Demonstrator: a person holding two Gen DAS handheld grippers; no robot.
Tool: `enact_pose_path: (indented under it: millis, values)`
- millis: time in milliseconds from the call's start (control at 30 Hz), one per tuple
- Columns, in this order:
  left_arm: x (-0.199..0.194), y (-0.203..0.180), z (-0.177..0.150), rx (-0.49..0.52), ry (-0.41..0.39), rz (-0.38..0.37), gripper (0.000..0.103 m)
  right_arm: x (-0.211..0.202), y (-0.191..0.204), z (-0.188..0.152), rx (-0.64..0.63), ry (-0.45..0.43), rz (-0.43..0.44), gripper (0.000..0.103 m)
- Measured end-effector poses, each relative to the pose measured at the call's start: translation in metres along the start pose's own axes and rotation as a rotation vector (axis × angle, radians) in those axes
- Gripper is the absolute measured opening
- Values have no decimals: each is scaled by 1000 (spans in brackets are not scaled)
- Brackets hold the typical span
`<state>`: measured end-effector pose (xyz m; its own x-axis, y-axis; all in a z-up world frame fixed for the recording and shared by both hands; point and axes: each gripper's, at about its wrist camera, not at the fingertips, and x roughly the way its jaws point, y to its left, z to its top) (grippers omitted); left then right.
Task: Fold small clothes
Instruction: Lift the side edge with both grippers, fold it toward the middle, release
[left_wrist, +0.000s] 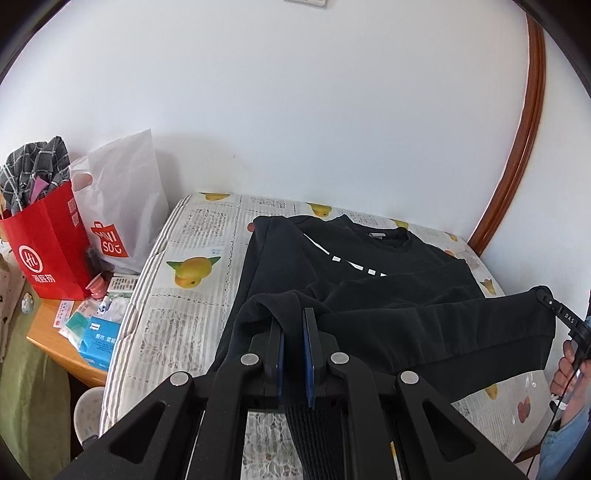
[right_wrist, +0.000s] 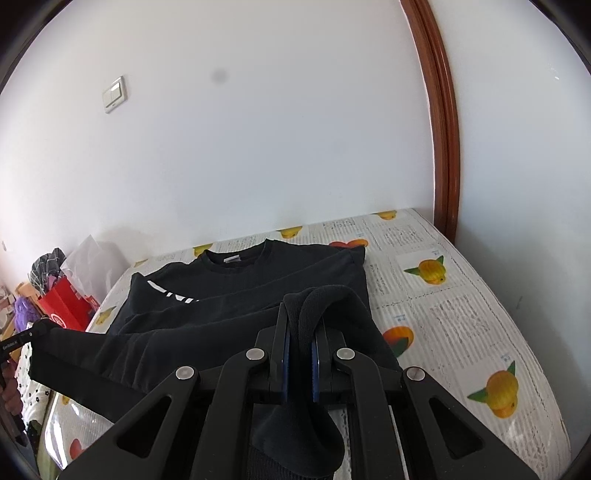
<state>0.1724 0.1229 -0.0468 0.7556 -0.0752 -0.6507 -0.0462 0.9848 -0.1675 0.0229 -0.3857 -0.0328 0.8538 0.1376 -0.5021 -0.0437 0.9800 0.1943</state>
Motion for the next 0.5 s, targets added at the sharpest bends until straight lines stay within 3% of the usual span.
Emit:
enact_pose_path:
  millis: [233,500]
  values:
    - [62,1,11,23,57,68,9,69,-7,11,26,54,-9,9]
    - [101,5,7,58,108,128,9,136,-24,5,57,145,-30,9]
